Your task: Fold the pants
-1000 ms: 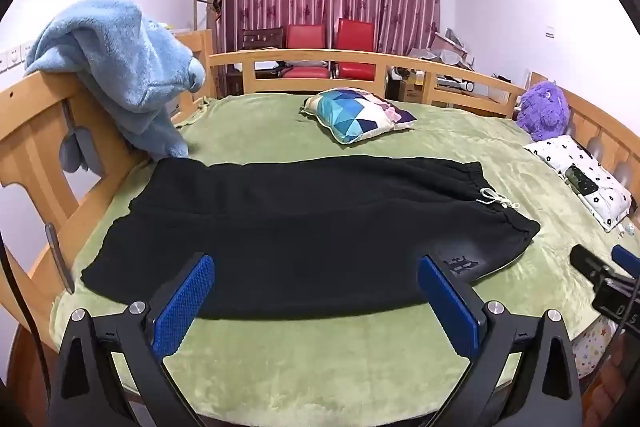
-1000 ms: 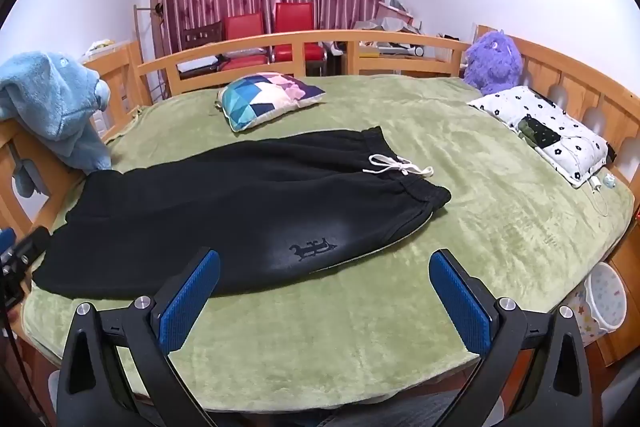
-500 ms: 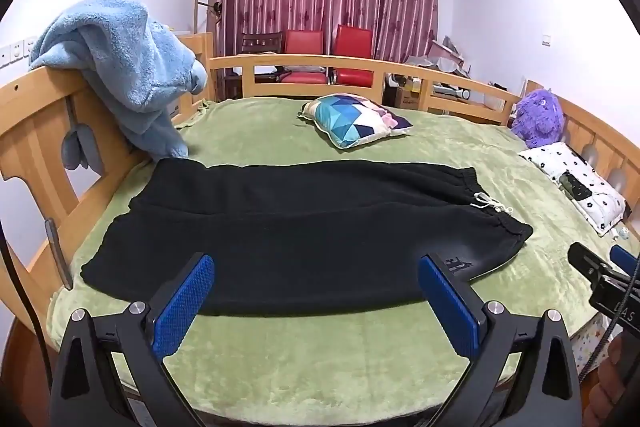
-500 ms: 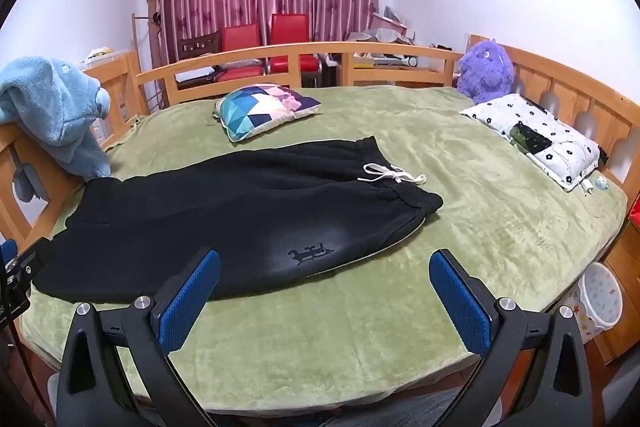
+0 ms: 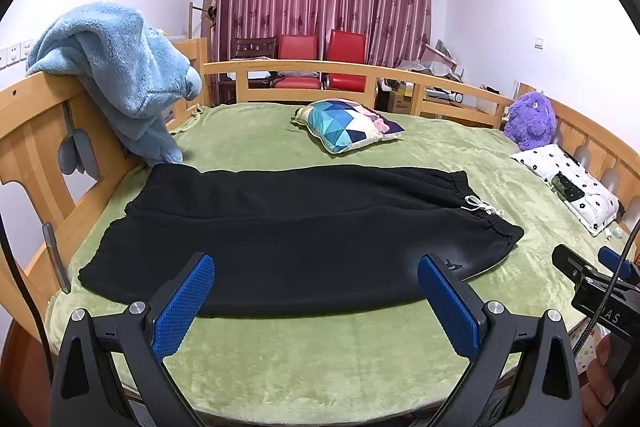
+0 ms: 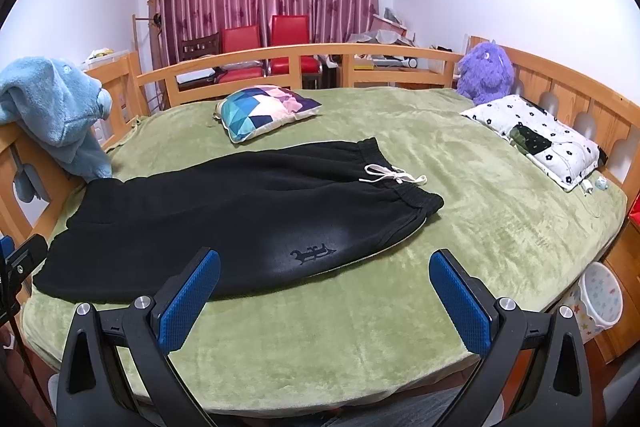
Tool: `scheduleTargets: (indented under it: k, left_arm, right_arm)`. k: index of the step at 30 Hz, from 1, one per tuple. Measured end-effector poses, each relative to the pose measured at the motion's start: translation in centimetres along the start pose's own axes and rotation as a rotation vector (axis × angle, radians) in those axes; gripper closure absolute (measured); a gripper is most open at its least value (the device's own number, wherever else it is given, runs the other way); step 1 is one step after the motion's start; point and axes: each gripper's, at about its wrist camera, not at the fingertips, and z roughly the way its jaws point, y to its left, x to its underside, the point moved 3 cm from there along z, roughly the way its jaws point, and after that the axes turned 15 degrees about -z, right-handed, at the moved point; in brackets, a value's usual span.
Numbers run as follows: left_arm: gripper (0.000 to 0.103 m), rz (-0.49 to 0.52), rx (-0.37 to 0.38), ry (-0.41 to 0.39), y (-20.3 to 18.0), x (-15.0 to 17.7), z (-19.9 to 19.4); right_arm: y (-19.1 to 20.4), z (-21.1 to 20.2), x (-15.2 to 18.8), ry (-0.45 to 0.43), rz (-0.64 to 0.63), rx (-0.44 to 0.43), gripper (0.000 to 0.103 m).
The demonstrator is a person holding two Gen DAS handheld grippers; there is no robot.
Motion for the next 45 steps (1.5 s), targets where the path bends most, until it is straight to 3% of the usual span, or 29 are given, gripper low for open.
scheduleTargets:
  k: [45]
  left_arm:
    - [0.000, -0.016, -0.001, 0.007, 0.2, 0.2, -0.1]
  right_arm:
    - [0.3, -1.1, 0.0, -0.008, 0.004, 0.010, 0.000]
